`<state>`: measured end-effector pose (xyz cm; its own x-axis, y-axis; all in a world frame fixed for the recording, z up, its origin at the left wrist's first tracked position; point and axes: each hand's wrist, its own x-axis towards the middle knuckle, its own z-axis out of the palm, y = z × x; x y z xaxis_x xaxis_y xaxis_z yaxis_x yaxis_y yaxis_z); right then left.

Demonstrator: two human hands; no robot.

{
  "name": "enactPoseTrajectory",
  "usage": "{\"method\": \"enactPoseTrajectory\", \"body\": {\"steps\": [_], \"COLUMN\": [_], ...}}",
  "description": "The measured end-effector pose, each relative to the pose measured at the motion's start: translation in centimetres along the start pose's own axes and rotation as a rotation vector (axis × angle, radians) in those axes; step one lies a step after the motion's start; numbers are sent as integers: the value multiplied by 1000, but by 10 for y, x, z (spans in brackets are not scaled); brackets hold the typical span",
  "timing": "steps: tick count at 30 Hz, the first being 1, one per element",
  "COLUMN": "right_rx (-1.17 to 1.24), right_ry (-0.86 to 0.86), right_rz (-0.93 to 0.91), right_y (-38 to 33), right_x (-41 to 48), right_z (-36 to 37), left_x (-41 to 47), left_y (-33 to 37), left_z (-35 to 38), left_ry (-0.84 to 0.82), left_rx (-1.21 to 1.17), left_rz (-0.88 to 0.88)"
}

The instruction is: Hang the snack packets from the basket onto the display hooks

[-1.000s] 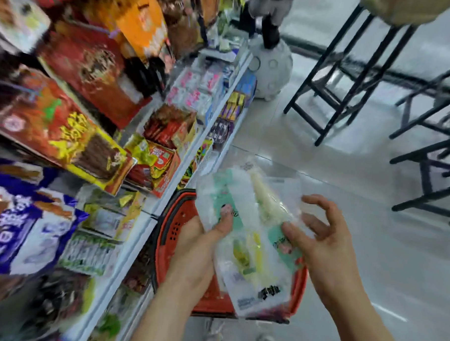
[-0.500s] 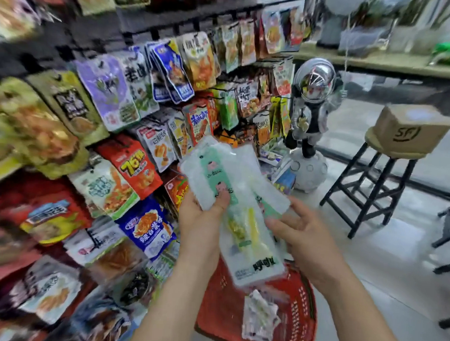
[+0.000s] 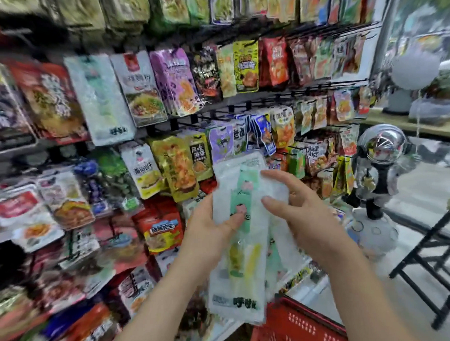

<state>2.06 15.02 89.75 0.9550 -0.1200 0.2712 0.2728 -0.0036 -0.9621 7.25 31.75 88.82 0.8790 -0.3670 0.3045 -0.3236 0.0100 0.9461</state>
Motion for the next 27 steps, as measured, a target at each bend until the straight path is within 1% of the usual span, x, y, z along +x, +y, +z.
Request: {"method": "enactPoseTrajectory", "body": {"steps": [3,5,7,10,12,15,17,19,22,23,25,27], "right_rx": [28,43,74,150,110,24,-39,-125,-226,-255,-257,-217], "right_ry": [-62,-70,-112,-94,-46,-16,10,2,14,21,16,-8], "right_rz": [-58,-69,-63,-88,-165,-243,-307,-357,-369,-384,-433,-432], "right_y": [0,0,-1,-7,-7,-16,-22,-30,-37,-39,-45,-53], "right_x": [14,23,30,39,48,62,74,85,110,119,135,154], "right_z": [51,81,107,147,170,201,212,220,222,221,218,212], "left_x": [-2,-5,-7,-8,-7,3,14,27,44,51,66,87], "left_y": [11,17,24,33,37,46,58,70,88,92,99,106], "left_z": [-43,-70,-95,-124,-141,-167,-186,-203,-218,-221,-224,-225], "left_ry": [12,77,162,277,345,475,533,528,460,454,459,476], "left_rx": [79,88,52,13,20,84,106,116,52,66,87,84], "left_rz": [28,92,149,222,248,239,246,252,244,249,258,274]}}
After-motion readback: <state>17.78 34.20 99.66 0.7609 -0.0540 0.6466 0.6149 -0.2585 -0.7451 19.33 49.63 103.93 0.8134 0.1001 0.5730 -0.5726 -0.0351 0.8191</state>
